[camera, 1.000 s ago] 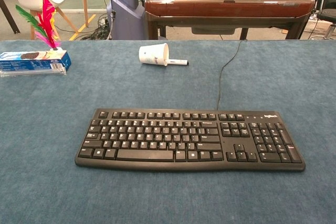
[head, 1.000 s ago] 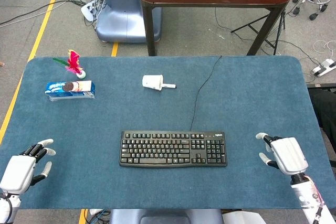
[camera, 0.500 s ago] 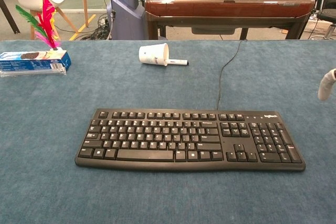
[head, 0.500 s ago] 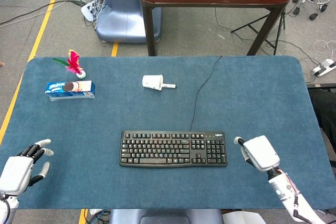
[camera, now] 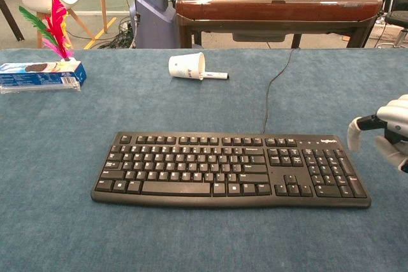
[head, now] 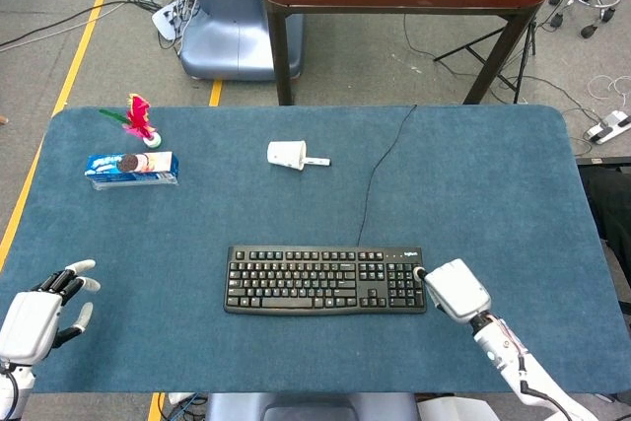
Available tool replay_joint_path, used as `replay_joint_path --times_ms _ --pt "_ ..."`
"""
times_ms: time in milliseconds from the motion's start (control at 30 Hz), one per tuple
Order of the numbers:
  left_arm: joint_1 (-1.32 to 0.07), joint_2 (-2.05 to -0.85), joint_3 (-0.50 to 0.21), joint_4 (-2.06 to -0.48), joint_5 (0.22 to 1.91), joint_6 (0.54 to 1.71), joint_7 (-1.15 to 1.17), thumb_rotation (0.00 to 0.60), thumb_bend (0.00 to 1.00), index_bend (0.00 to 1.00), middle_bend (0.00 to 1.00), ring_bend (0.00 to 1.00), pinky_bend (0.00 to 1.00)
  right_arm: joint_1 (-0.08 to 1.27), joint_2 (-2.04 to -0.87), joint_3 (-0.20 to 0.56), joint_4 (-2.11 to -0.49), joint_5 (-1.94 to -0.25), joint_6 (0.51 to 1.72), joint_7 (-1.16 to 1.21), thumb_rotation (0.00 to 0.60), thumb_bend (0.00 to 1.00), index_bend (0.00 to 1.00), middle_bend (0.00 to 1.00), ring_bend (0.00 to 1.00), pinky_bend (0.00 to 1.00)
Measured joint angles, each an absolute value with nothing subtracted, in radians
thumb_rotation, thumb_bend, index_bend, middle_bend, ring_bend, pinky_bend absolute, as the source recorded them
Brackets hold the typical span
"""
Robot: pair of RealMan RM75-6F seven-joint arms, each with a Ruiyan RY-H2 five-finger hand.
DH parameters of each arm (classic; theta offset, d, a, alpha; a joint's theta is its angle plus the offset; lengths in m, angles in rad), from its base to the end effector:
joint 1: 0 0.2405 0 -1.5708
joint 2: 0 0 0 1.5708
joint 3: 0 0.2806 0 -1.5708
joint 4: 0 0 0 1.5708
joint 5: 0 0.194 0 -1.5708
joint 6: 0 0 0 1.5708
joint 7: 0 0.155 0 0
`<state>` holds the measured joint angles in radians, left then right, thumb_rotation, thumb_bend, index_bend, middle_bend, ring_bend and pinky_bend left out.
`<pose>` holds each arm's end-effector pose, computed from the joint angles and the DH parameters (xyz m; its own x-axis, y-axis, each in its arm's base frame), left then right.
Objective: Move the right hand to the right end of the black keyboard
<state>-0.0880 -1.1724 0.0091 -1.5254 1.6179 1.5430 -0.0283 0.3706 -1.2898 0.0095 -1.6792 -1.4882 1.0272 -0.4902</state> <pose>-0.3230 0.1820 0.1658 0.4064 0.0025 0.9137 0.9065 -0.1266 -0.4028 -0.2561 -0.2441 0.0513 0.6944 -0.2516 0.6742 -0.7004 -0.4513 0.5529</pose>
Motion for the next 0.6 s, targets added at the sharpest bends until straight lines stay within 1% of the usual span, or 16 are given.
replay_joint_path --times_ms 233,600 --pt "-0.087 -1.169 0.003 -1.523 1.604 1.540 -0.034 0.600 0.41 0.45 0.25 0.31 0.53 0.403 -1.314 -0.005 -1.678 -1.444 0.972 -0.529 0.600 1.00 0.42 1.00 1.00 1.00" --pt "-0.087 -1.166 -0.002 -1.523 1.596 1.539 -0.037 0.600 0.41 0.46 0.25 0.31 0.53 0.416 -1.330 -0.031 -1.665 -1.424 0.959 -0.538 0.600 1.00 0.42 1.00 1.00 1.00"
